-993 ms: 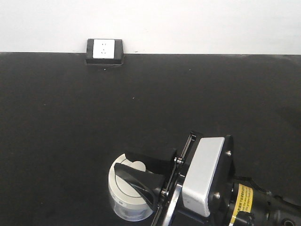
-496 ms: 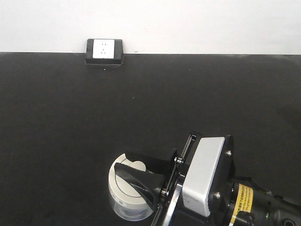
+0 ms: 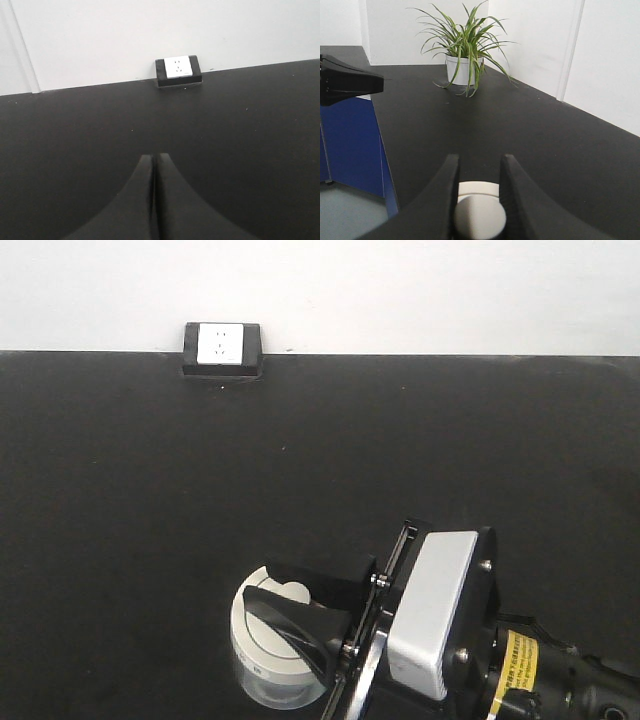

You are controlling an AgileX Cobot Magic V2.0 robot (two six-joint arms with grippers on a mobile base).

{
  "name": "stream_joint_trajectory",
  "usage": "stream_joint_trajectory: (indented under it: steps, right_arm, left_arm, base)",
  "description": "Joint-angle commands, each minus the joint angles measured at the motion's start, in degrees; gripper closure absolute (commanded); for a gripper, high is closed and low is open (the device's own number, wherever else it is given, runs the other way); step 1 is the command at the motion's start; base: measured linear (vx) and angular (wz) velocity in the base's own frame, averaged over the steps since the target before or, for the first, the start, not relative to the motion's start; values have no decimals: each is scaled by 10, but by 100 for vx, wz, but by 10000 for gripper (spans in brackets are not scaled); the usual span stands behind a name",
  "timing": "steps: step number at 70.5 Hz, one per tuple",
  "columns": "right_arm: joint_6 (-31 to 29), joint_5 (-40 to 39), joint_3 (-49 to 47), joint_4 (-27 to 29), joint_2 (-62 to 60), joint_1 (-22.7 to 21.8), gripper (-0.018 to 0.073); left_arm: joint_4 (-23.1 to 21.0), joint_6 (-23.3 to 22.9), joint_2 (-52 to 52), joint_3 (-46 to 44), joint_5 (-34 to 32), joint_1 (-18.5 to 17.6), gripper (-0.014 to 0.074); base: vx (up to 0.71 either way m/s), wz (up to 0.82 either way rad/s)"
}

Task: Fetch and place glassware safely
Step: 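Hold the jar in the right gripper as the base stops at the black bench, then extend the right arm forward over the bench carrying the jar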

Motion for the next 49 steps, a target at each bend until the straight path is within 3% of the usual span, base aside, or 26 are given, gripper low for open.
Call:
stream_joint_trajectory:
  steps: [1, 20, 49]
  right_arm:
    - [1, -58, -15, 9, -15, 0, 563]
    - [0, -34, -16, 68, -15, -21, 560]
    - [4, -64, -19, 17, 33, -177, 560]
  left_arm:
    - [-4, 0, 7, -13, -38, -3, 603]
    - [-4, 0, 7, -13, -38, -3, 603]
    - [-4, 0, 7, -13, -38, -3, 603]
  base:
    - [0, 0]
    - [0, 0]
    - [0, 0]
